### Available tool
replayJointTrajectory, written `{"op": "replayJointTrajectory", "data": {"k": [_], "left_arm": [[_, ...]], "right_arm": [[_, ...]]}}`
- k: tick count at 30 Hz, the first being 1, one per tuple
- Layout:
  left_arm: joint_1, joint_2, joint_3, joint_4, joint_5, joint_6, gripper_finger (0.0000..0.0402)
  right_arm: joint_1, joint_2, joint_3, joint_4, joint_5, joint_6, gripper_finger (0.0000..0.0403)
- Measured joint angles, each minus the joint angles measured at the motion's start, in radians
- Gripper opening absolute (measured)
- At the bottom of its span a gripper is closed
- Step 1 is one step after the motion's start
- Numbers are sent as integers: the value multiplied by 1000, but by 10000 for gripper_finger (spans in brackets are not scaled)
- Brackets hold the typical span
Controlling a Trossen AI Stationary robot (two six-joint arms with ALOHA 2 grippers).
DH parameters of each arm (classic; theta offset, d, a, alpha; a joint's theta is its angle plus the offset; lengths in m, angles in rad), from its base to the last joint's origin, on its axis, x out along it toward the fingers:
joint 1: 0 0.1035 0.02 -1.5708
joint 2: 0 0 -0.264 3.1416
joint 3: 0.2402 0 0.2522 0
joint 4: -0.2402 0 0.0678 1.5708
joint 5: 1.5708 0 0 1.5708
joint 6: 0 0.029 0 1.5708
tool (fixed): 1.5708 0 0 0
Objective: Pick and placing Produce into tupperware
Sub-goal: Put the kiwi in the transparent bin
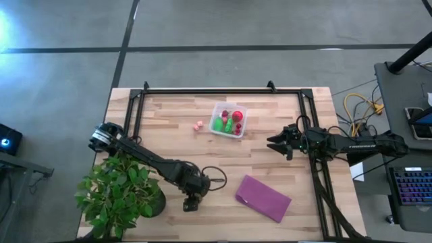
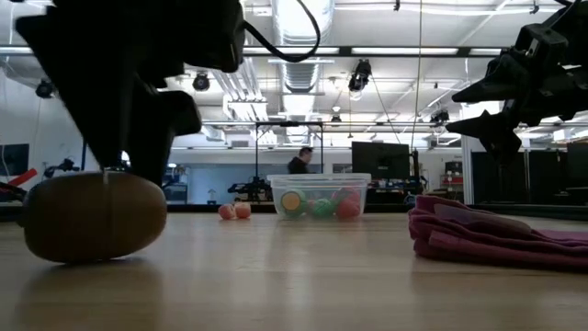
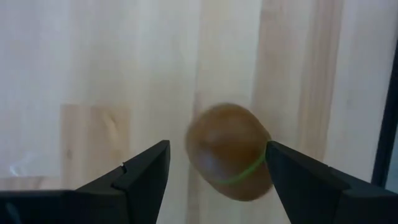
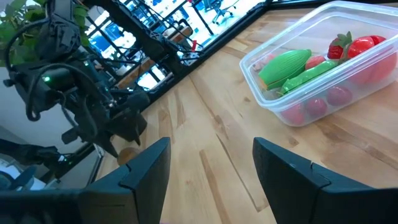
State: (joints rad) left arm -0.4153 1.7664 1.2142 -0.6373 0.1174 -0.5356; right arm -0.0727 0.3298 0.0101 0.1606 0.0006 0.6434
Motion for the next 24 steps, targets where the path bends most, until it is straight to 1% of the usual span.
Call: {"op": "replayJointTrajectory", "data": {"k": [7, 15, 18, 21, 24], "left_arm": [[10, 0, -17, 11, -11, -14, 251], [10, 0, -25, 37, 22, -226, 251], [10, 0, -29, 35, 46, -275, 251], [10, 0, -24, 34, 77, -253, 251], [10, 0, -1, 36, 83, -110, 251]], "right_arm": [[0, 0, 0, 0, 0, 0, 219], [0, 0, 0, 0, 0, 0, 219], [0, 0, 0, 0, 0, 0, 219], [0, 0, 0, 0, 0, 0, 219], [0, 0, 0, 0, 0, 0, 219]]}}
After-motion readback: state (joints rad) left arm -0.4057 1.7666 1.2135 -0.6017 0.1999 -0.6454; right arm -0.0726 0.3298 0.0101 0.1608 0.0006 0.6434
